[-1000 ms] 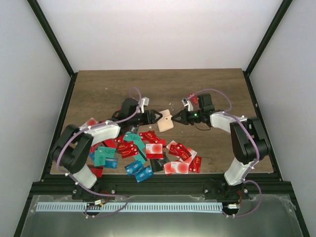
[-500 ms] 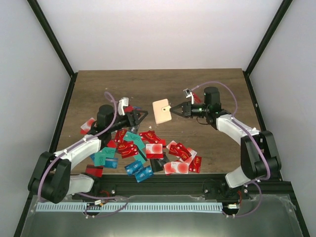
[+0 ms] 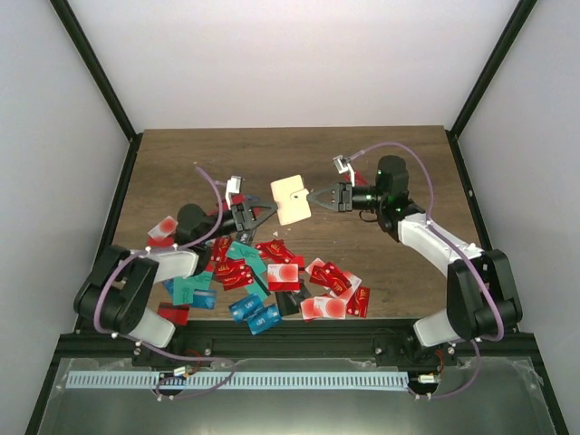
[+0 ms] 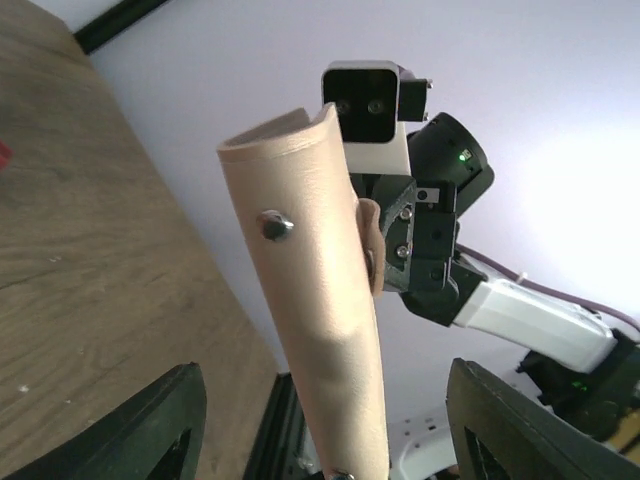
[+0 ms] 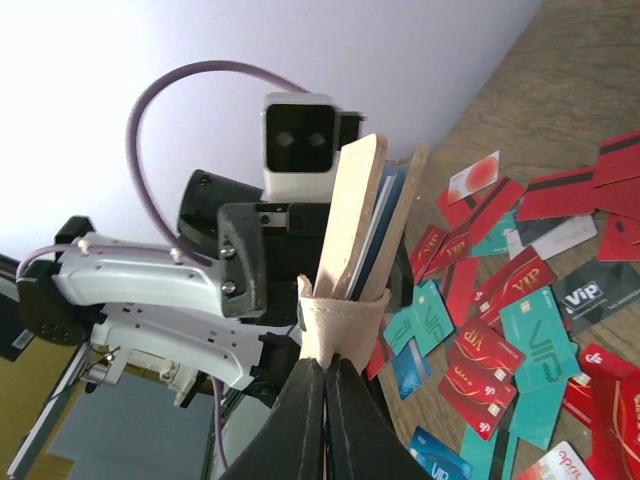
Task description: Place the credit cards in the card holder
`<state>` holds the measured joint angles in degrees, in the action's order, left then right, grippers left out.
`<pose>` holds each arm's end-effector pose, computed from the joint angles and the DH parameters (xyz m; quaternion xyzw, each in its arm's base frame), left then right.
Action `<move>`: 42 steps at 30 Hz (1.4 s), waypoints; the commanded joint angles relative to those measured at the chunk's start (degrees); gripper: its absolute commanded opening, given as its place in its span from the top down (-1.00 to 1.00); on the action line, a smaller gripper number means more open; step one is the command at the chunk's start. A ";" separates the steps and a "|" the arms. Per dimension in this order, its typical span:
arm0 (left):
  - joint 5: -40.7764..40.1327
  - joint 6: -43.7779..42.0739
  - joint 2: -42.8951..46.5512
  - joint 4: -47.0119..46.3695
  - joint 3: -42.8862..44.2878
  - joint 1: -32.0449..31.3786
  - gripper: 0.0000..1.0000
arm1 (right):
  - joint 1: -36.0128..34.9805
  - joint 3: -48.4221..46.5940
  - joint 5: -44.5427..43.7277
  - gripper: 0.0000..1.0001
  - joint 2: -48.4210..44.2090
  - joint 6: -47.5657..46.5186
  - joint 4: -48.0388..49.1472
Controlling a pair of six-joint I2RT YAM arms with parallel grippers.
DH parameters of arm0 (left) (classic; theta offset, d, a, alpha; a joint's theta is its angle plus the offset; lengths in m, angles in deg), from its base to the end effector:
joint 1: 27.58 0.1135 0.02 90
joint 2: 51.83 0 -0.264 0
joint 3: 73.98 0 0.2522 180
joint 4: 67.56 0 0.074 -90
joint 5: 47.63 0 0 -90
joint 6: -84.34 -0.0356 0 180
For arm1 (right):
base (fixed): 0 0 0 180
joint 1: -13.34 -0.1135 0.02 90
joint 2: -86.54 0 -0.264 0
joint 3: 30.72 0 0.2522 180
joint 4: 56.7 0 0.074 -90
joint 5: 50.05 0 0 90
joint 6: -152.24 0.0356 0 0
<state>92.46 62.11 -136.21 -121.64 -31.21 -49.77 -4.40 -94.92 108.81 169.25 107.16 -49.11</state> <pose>0.2464 -0.1300 0.2297 0.0846 0.6508 -0.6868 0.3123 0.2860 0.1264 0.2788 -0.2004 0.7029 0.6455 0.2218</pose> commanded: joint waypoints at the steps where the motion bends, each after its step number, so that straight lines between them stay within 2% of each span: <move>1: 3.03 11.99 -5.44 -22.02 -0.69 -0.64 -0.29 | -1.40 -0.09 2.42 0.99 -2.43 1.53 4.47; 5: 2.43 14.84 -7.90 -26.14 -0.50 -1.20 -0.21 | -1.72 -0.15 2.37 0.99 -2.59 1.30 4.43; 9: 2.13 13.22 -6.38 -23.16 0.16 -2.00 -0.03 | -1.69 -0.17 2.13 0.99 -2.27 0.64 3.78; 14: 0.25 3.77 -1.17 -5.51 1.68 -2.88 0.40 | -1.78 -0.19 2.23 0.99 -2.16 -0.03 3.50; 18: -3.04 -3.76 3.24 8.78 3.29 -2.99 0.89 | -1.77 -0.10 1.75 0.99 -1.99 -1.46 2.34; 19: -3.95 -5.43 4.12 11.62 3.59 -3.07 0.92 | -1.81 -0.06 1.41 0.99 -1.70 -1.84 1.90; 20: -4.54 -6.89 5.00 14.03 3.89 -3.10 0.92 | -1.78 -0.33 0.83 0.94 -1.38 -2.62 0.81; 21: -4.95 -8.22 5.66 15.69 4.02 -3.05 0.92 | -1.75 -1.10 -0.04 0.66 -0.96 -4.30 -2.15; 22: -5.44 -9.57 6.60 17.83 4.37 -3.08 0.92 | -1.74 -2.70 -1.70 0.27 -0.59 -7.42 -6.74; 23: -5.98 -11.58 8.02 22.33 5.12 -3.07 0.92 | -1.69 -4.62 -5.09 -0.21 -0.33 -12.50 -12.55; 24: -7.02 -14.24 9.19 27.02 6.18 -3.07 0.92 | -1.76 -6.28 -8.26 -0.42 -0.24 -15.85 -17.25; 25: -8.64 -18.24 10.75 34.41 7.67 -3.06 0.92 | -1.74 -7.65 -11.25 -0.53 -0.60 -18.35 -21.23; 28: -20.15 -31.25 14.44 56.14 13.60 -3.12 0.92 | -1.69 -9.07 -17.09 -0.63 -2.90 -21.72 -25.82; 30: -26.23 -36.21 15.92 64.27 16.24 -3.07 0.92 | -1.81 -8.92 -18.69 -0.64 -5.05 -22.14 -26.02; 38: -36.45 -47.02 19.60 74.23 20.67 -2.98 0.92 | -5.95 -9.22 -27.51 -0.71 -9.75 -22.08 -26.71; 42: -34.11 -46.31 19.90 74.29 20.78 -2.04 0.92 | -9.06 -9.61 -33.49 -0.73 -11.13 -21.86 -25.40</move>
<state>59.83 19.27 -117.33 -51.23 -11.86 -52.57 -10.48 -101.78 82.82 160.16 86.42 -74.51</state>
